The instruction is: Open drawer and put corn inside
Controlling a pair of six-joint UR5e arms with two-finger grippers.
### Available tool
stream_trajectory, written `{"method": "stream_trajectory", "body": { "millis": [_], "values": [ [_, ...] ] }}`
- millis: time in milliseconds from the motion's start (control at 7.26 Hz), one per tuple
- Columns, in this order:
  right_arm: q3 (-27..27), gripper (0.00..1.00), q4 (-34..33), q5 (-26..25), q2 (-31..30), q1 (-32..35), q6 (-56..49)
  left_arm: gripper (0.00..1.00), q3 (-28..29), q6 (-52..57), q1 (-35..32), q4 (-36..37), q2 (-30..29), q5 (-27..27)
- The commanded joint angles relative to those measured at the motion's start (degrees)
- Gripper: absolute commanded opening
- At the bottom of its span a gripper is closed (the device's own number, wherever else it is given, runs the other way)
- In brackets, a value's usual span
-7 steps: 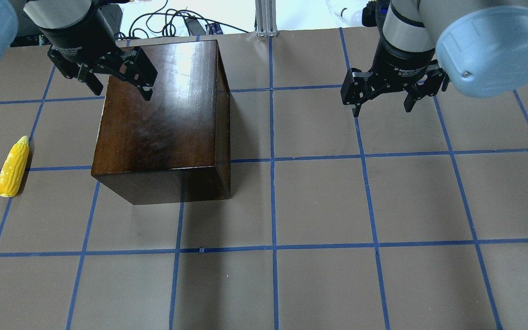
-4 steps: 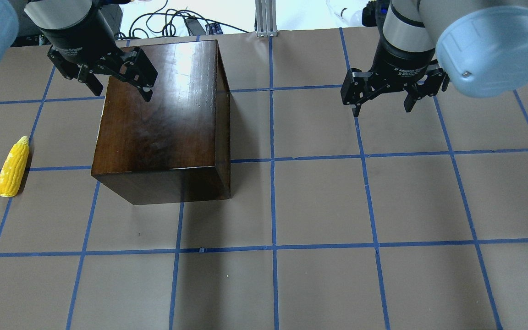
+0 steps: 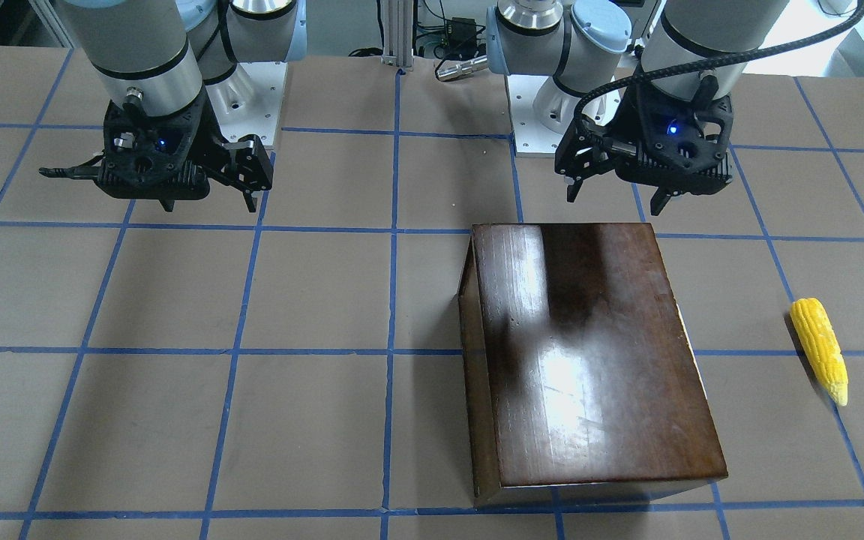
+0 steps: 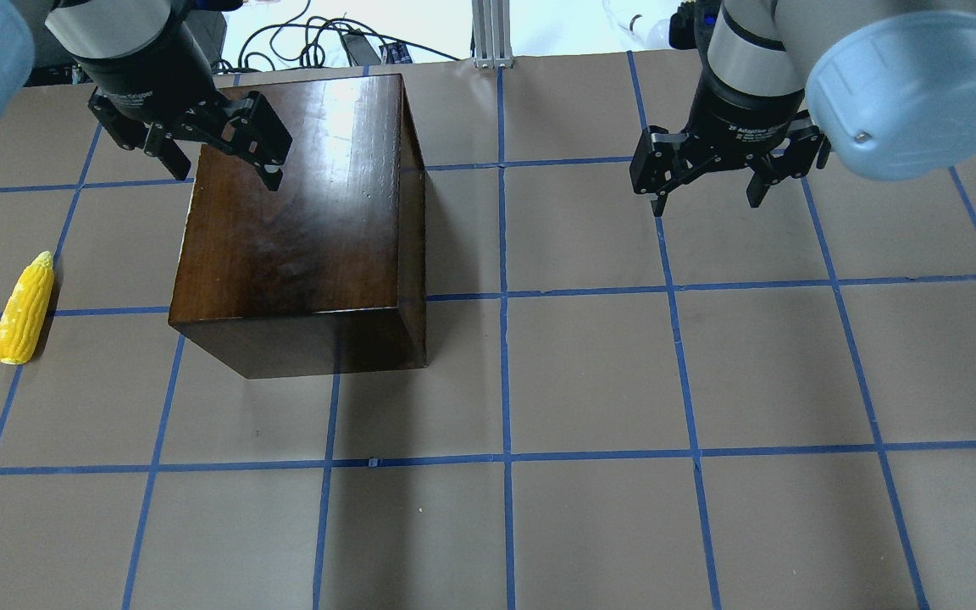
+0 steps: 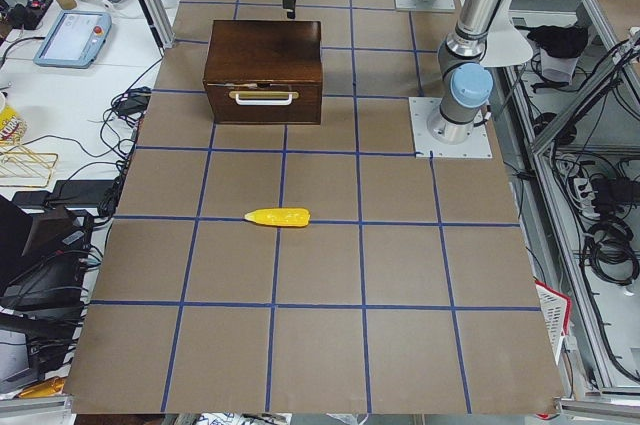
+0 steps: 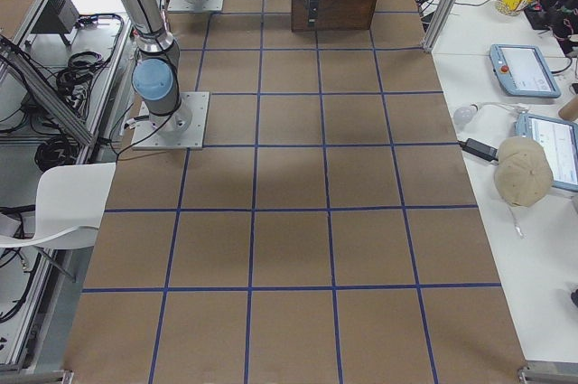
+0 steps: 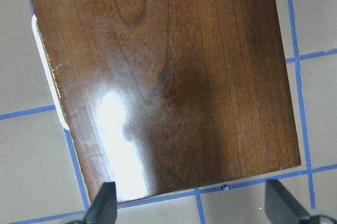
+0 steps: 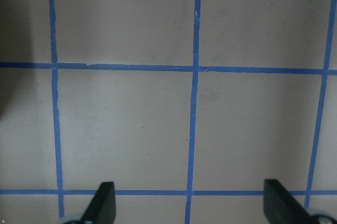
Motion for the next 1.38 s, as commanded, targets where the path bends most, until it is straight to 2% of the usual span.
{"method": "stream_trajectory", "body": {
  "millis": [0,551,826,964,1239],
  "values": [
    [0.0,1.0,0.0,0.0,0.0,0.0,0.0,1.0,0.01,0.0,0.0,0.0,0.06,0.0],
    [0.0,1.0,0.0,0.0,0.0,0.0,0.0,1.0,0.35,0.78,1.91,-0.61,0.67,0.44],
    [0.0,1.0,0.0,0.0,0.0,0.0,0.0,1.0,0.36,4.19,9.37,-3.59,2.08,0.09],
    [0.0,1.0,0.0,0.0,0.0,0.0,0.0,1.0,0.45,10.92,13.84,-5.17,0.95,0.18],
    [0.0,1.0,0.0,0.0,0.0,0.0,0.0,1.0,-0.43,13.0,22.2,-2.39,-2.29,-0.43]
  ]
}}
